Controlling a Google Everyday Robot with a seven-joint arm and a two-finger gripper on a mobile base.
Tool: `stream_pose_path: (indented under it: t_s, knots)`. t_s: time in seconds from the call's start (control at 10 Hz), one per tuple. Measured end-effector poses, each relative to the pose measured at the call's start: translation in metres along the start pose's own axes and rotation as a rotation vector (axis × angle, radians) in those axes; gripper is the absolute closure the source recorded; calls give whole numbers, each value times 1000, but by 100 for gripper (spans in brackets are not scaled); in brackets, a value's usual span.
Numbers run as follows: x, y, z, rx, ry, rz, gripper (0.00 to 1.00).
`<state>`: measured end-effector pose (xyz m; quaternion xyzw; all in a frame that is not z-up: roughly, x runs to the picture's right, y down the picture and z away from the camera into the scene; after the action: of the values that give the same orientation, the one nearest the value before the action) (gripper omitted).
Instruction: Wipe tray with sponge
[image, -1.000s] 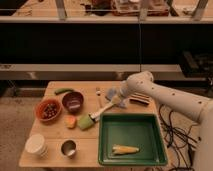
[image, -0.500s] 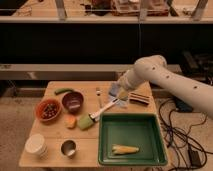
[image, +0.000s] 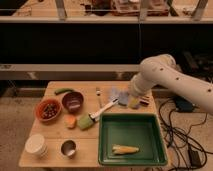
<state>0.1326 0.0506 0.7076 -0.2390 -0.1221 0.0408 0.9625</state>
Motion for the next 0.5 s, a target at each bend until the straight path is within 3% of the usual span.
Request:
stream_pose_path:
  t_s: [0.5]
  knots:
    - [4,6,1,-8,5,0,69]
